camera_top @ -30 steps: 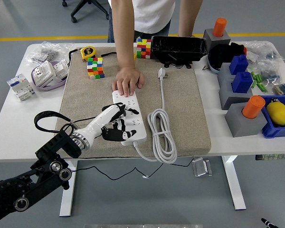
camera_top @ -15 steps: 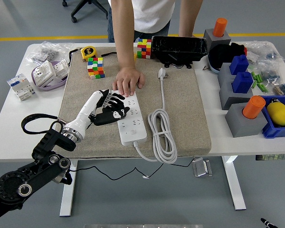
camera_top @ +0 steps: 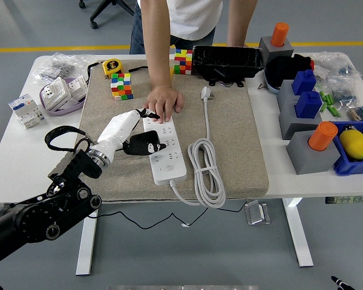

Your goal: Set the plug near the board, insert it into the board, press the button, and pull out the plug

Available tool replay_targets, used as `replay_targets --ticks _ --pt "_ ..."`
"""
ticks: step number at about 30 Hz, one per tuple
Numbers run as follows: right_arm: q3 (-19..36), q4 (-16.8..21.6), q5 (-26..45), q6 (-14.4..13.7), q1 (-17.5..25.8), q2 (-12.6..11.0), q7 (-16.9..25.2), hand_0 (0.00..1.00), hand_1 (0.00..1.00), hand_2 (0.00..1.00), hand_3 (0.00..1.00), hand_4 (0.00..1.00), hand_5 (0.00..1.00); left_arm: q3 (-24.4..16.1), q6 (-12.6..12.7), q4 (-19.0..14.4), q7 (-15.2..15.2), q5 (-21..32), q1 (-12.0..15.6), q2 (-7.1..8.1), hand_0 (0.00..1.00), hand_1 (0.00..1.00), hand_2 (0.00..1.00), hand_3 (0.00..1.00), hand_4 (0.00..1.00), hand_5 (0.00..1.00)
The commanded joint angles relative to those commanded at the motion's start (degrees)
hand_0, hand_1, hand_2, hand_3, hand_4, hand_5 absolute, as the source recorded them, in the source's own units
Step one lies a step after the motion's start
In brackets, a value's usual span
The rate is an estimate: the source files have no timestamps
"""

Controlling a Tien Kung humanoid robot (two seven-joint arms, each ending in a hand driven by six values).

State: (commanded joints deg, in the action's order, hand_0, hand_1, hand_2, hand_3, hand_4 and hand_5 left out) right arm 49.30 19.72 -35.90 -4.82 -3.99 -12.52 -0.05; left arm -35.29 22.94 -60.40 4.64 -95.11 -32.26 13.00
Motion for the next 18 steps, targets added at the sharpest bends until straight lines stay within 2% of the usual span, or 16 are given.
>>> replay_targets --ticks 4,5,10,11,16,17,18 --pt "-0.1 0.0 0.0 0.0 0.0 0.0 0.0 0.606 0.641 0.645 0.554 0.955 0.493 0.8 -0.6 1.5 1.2 -1.0 -0.6 -0.30 0.754 0.728 0.732 0.751 0.998 0.306" --pt "-0.1 0.0 0.0 0.0 0.0 0.0 0.0 0.604 0.641 0.644 0.555 0.955 0.493 0.9 -0.6 1.8 1.3 -1.1 -0.7 -0.34 0.696 0.691 0.666 0.677 0.993 0.288" --pt "-0.1 0.0 0.1 0.0 0.0 0.0 0.0 0.604 0.641 0.644 0.555 0.955 0.493 2.0 -0.5 3.5 1.3 -0.3 -1.6 -0.62 0.696 0.691 0.666 0.677 0.993 0.288" --pt "-0.1 0.0 0.1 0.0 0.0 0.0 0.0 0.606 0.642 0.644 0.554 0.955 0.493 2.1 -0.5 3.7 1.3 -0.3 -1.6 -0.66 0.631 0.647 0.593 0.597 0.892 0.242" --pt "-0.1 0.0 0.0 0.0 0.0 0.0 0.0 0.606 0.642 0.644 0.554 0.955 0.493 2.7 -0.2 4.7 1.5 1.6 -2.0 -0.83 0.631 0.647 0.593 0.597 0.892 0.242" --pt "-0.1 0.0 0.0 0.0 0.1 0.0 0.0 0.606 0.642 0.644 0.554 0.955 0.493 2.9 -0.1 5.0 1.6 1.9 -2.2 -0.87 0.475 0.480 0.556 0.556 0.733 0.195" --pt "0.0 0.0 0.0 0.0 0.1 0.0 0.0 0.606 0.642 0.644 0.554 0.955 0.493 3.2 -0.1 5.3 1.8 2.2 -2.2 -0.90 0.475 0.480 0.556 0.556 0.733 0.195"
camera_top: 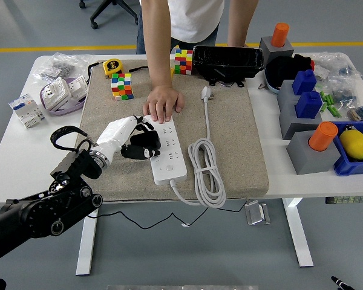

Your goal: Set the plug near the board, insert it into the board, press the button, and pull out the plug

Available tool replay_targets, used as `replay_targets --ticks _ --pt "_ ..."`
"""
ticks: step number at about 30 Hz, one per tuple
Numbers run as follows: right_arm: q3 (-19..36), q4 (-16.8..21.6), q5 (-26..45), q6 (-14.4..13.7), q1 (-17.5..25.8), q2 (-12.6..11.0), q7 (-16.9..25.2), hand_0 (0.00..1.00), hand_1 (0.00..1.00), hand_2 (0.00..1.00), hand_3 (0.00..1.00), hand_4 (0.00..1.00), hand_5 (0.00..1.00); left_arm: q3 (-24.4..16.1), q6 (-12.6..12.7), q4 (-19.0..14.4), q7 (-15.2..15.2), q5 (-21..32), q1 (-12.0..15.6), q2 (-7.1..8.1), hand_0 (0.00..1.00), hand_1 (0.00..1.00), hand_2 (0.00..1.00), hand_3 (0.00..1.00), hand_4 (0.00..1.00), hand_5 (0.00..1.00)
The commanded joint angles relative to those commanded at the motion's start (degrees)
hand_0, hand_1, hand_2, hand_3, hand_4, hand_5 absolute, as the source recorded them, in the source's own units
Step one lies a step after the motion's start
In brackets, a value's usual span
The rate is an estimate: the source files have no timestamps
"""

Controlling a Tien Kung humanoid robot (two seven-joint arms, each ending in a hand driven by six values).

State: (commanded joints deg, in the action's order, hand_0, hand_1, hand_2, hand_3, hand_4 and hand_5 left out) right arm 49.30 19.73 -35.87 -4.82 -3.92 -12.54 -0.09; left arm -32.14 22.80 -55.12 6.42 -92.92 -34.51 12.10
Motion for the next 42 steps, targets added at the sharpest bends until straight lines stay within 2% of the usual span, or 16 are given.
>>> replay_targets --ticks 4,5,10,11,15,23,26,33,40,41,42 --pt "0.1 0.0 0.0 0.0 0.1 -0.1 0.0 0.606 0.642 0.644 0.554 0.955 0.493 0.3 0.7 0.3 -0.5 0.9 0.0 -0.03 0.475 0.480 0.556 0.556 0.733 0.195" --pt "0.0 0.0 0.0 0.0 0.1 -0.1 0.0 0.606 0.642 0.644 0.554 0.955 0.492 0.3 0.7 0.3 -0.5 1.1 0.0 -0.05 0.371 0.376 0.487 0.519 0.651 0.142" --pt "0.0 0.0 0.0 0.0 0.0 0.0 0.0 0.606 0.642 0.644 0.554 0.955 0.492 0.3 0.8 0.1 -1.6 2.3 0.1 -0.11 0.371 0.376 0.487 0.519 0.651 0.142" --pt "0.0 0.0 0.0 0.0 0.0 0.0 0.0 0.606 0.641 0.644 0.553 0.955 0.492 0.3 0.8 0.0 -2.0 2.4 0.1 -0.10 0.367 0.349 0.452 0.507 0.627 0.091" --pt "0.1 0.0 -0.1 0.0 0.0 -0.1 0.0 0.606 0.641 0.644 0.553 0.955 0.492 0.1 0.6 -0.3 -3.0 2.5 0.3 0.03 0.367 0.349 0.452 0.507 0.627 0.091" --pt "0.0 0.0 -0.1 0.0 0.1 0.0 0.1 0.606 0.643 0.644 0.555 0.955 0.493 -1.7 2.2 -1.2 -7.7 3.2 1.1 0.68 0.366 0.338 0.441 0.505 0.619 0.054" --pt "-0.1 -0.1 -0.1 0.0 0.1 0.0 0.1 0.606 0.643 0.644 0.555 0.955 0.493 -2.8 2.8 -0.7 -9.0 3.5 1.4 1.09 0.366 0.338 0.441 0.505 0.619 0.054" --pt "0.1 -0.1 -0.1 0.0 0.1 0.0 0.0 0.606 0.642 0.644 0.555 0.955 0.493 -3.8 2.9 2.5 -9.4 3.9 1.5 2.11 0.367 0.341 0.450 0.511 0.625 0.048" --pt "0.0 0.0 0.0 0.0 0.0 0.0 0.1 0.606 0.643 0.644 0.554 0.955 0.493 -3.0 2.4 4.9 -9.4 6.0 1.6 1.99 0.390 0.352 0.465 0.516 0.636 0.066" --pt "0.0 0.0 0.0 0.0 0.0 0.0 0.1 0.607 0.643 0.644 0.554 0.955 0.493 -2.8 2.2 5.0 -9.2 6.4 1.6 1.96 0.502 0.467 0.535 0.550 0.690 0.116" --pt "0.0 0.0 0.0 0.0 0.0 0.0 0.1 0.607 0.643 0.644 0.554 0.955 0.493 -2.6 2.0 5.2 -8.9 6.4 1.6 1.90 0.502 0.467 0.535 0.550 0.690 0.116"
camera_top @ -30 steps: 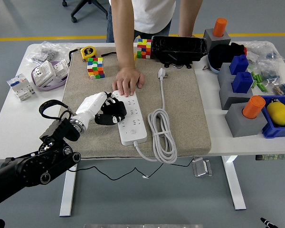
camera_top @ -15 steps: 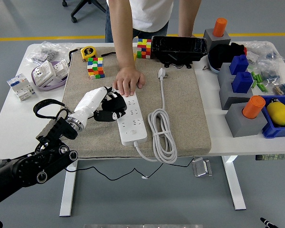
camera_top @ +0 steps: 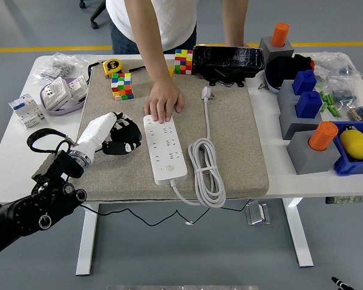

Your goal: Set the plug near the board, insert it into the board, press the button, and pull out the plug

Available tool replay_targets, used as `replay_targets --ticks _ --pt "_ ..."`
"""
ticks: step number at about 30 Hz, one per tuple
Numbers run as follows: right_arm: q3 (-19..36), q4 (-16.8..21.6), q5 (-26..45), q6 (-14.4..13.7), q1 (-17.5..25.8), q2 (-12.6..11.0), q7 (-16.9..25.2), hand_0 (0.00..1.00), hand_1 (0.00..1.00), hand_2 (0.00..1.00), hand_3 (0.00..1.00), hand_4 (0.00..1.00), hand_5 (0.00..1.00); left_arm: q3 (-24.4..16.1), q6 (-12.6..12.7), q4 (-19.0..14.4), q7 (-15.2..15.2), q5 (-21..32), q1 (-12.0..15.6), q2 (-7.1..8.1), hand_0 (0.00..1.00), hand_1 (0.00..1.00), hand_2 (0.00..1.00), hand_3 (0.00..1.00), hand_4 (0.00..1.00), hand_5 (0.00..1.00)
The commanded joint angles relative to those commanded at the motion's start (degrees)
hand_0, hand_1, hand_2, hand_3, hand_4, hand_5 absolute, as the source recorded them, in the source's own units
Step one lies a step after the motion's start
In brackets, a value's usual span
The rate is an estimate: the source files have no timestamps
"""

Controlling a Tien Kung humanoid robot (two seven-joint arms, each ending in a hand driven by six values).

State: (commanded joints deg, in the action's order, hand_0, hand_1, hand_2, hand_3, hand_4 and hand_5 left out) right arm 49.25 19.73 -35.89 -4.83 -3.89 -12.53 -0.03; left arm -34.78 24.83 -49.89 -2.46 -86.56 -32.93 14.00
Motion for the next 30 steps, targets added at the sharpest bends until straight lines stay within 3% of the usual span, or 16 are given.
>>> replay_targets --ticks 4,5,10,11,16,17,22,23,30 --pt "0.0 0.0 0.0 0.0 0.0 0.0 0.0 0.607 0.643 0.644 0.554 0.955 0.493 0.5 -0.4 0.6 0.7 0.2 0.0 -0.12 0.502 0.467 0.535 0.550 0.690 0.116" --pt "0.0 0.0 0.0 0.0 0.1 0.0 0.0 0.606 0.642 0.645 0.554 0.955 0.493 0.6 -0.5 0.7 0.9 0.2 0.0 -0.12 0.634 0.580 0.577 0.580 0.707 0.148" --pt "0.1 0.0 -0.1 0.0 0.0 0.0 0.0 0.606 0.642 0.645 0.554 0.955 0.493 0.9 -0.5 1.1 1.1 0.0 0.0 -0.13 0.634 0.580 0.577 0.580 0.707 0.148" --pt "0.1 0.0 -0.1 0.0 0.0 0.0 0.0 0.606 0.643 0.644 0.554 0.955 0.493 0.9 -0.5 1.2 1.2 -0.1 -0.1 -0.12 0.686 0.687 0.620 0.595 0.839 0.250" --pt "0.2 0.0 -0.1 0.0 0.0 0.0 0.0 0.606 0.643 0.644 0.554 0.955 0.493 0.8 -0.7 1.3 1.3 -0.1 0.0 -0.03 0.686 0.687 0.620 0.595 0.839 0.250" --pt "0.2 0.0 -0.1 0.0 0.0 0.0 0.0 0.606 0.643 0.644 0.554 0.955 0.493 0.7 -0.8 1.3 1.2 -0.1 0.1 0.01 0.693 0.692 0.663 0.638 0.937 0.318" --pt "0.1 0.1 -0.1 -0.1 0.0 0.0 0.0 0.606 0.643 0.644 0.554 0.955 0.493 -0.2 -0.2 0.7 -0.3 0.3 0.8 0.18 0.693 0.692 0.663 0.638 0.937 0.318" --pt "0.1 0.1 -0.1 -0.1 0.0 0.0 0.0 0.606 0.642 0.644 0.554 0.955 0.493 -0.6 0.1 0.3 -0.7 0.6 1.1 0.25 0.696 0.687 0.679 0.665 0.981 0.379" --pt "-0.2 -0.1 0.0 -0.1 -0.1 0.0 0.0 0.606 0.643 0.644 0.554 0.955 0.492 -6.4 2.5 -5.3 -5.2 4.2 4.3 0.69 0.690 0.672 0.665 0.658 0.984 0.411"
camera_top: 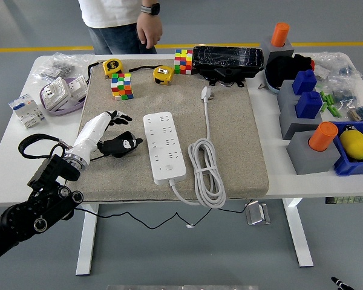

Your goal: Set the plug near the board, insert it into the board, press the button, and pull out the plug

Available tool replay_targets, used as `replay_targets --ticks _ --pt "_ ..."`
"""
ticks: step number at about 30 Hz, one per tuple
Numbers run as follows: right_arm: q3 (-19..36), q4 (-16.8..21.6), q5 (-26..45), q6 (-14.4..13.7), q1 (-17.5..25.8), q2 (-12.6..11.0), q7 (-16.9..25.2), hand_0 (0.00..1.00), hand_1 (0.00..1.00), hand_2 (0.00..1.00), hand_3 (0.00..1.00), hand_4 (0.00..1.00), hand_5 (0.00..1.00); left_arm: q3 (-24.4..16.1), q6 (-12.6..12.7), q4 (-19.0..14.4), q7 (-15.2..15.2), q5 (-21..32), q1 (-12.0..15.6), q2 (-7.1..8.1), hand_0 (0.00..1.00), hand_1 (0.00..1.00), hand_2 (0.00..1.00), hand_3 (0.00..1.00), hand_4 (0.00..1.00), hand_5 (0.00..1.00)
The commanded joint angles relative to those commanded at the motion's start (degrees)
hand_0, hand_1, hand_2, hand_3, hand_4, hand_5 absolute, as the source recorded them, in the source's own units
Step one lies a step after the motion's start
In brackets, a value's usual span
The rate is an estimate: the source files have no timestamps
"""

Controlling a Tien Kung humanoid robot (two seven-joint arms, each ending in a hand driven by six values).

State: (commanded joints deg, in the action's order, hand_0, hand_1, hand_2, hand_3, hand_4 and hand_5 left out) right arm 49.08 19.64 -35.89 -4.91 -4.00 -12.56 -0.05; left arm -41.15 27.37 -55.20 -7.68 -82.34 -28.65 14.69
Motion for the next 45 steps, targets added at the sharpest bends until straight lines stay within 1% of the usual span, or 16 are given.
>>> replay_targets --ticks 2,4,5,7,9,10,11,13,15,17,22,27,32,40,41,45 --pt "-0.1 0.0 0.0 0.0 -0.1 0.0 0.0 0.606 0.643 0.644 0.554 0.955 0.492 -1.6 0.2 -1.5 -0.8 1.0 1.0 0.13 0.690 0.672 0.665 0.658 0.984 0.411" --pt "-0.2 0.0 0.0 0.0 -0.3 0.0 0.0 0.606 0.643 0.644 0.554 0.955 0.492 -3.7 0.1 -3.4 -1.4 3.9 2.2 0.25 0.690 0.672 0.665 0.658 0.984 0.411" --pt "-0.2 0.0 0.0 0.0 -0.4 -0.1 0.0 0.606 0.642 0.644 0.553 0.953 0.492 -4.7 0.0 -4.1 -1.7 5.6 2.8 0.27 0.670 0.644 0.623 0.613 0.944 0.424" --pt "-0.4 -0.1 0.0 0.0 -0.5 -0.1 0.0 0.606 0.642 0.644 0.553 0.953 0.492 -7.8 -0.5 -6.5 -2.8 10.2 4.7 0.33 0.670 0.644 0.623 0.613 0.944 0.424" --pt "-0.6 -0.1 0.1 -0.1 -0.6 -0.1 0.0 0.606 0.642 0.644 0.553 0.953 0.492 -10.2 -0.7 -7.8 -4.6 15.1 6.1 0.38 0.670 0.644 0.623 0.613 0.944 0.424" --pt "-0.7 -0.2 0.1 -0.1 -0.6 -0.1 0.1 0.606 0.642 0.644 0.553 0.953 0.492 -11.0 -0.7 -7.9 -5.7 17.3 6.4 0.39 0.670 0.644 0.623 0.613 0.944 0.424" --pt "-0.8 -0.3 0.1 -0.1 -0.6 0.0 0.1 0.606 0.643 0.644 0.553 0.953 0.492 -11.5 -0.8 -7.6 -6.4 19.5 6.6 0.41 0.601 0.609 0.572 0.578 0.848 0.396" --pt "-1.4 -0.6 0.5 -0.1 -0.7 0.2 0.0 0.606 0.643 0.644 0.553 0.953 0.492 -11.9 -1.0 -7.0 -6.7 24.4 6.9 0.69 0.601 0.609 0.572 0.578 0.848 0.396" --pt "-1.9 -1.0 0.8 -0.1 -0.9 0.3 0.1 0.606 0.643 0.644 0.553 0.953 0.492 -12.4 -1.3 -6.8 -6.5 28.0 7.4 1.05 0.601 0.609 0.572 0.578 0.848 0.396" --pt "-2.3 -1.3 1.1 -0.1 -1.1 0.5 0.1 0.606 0.643 0.643 0.553 0.952 0.493 -13.2 -1.3 -7.1 -6.7 30.0 8.2 1.38 0.576 0.591 0.562 0.578 0.844 0.399" --pt "-3.2 -1.3 1.3 -0.1 -1.9 0.4 0.1 0.606 0.643 0.643 0.553 0.952 0.493 -16.3 -1.2 -8.6 -7.4 29.9 10.1 2.07 0.576 0.591 0.562 0.578 0.844 0.399" --pt "-4.8 -1.4 1.9 -0.1 -2.6 0.1 0.1 0.606 0.641 0.643 0.553 0.950 0.494 -18.7 -1.7 -10.9 -7.0 31.0 11.6 3.57 0.575 0.583 0.561 0.579 0.847 0.405" --pt "-5.9 -1.9 2.5 -0.1 -2.5 0.0 0.1 0.605 0.642 0.642 0.552 0.948 0.493 -19.6 -1.9 -12.1 -6.7 30.5 12.6 4.59 0.573 0.577 0.558 0.579 0.850 0.409" --pt "-6.5 -2.2 2.7 -0.1 -1.6 0.2 0.0 0.605 0.643 0.642 0.552 0.947 0.493 -19.4 -1.9 -12.7 -6.2 30.0 13.3 4.64 0.559 0.575 0.557 0.574 0.837 0.408" --pt "-6.5 -2.3 2.7 -0.1 -1.5 0.3 0.0 0.605 0.642 0.642 0.552 0.947 0.494 -19.2 -2.0 -12.8 -6.2 29.8 13.3 4.63 0.555 0.575 0.556 0.575 0.813 0.386" --pt "-6.7 -2.2 2.8 0.0 -1.2 0.2 0.0 0.605 0.642 0.642 0.552 0.947 0.494 -18.7 -2.1 -12.9 -5.6 29.5 13.3 4.61 0.555 0.575 0.556 0.575 0.813 0.386"
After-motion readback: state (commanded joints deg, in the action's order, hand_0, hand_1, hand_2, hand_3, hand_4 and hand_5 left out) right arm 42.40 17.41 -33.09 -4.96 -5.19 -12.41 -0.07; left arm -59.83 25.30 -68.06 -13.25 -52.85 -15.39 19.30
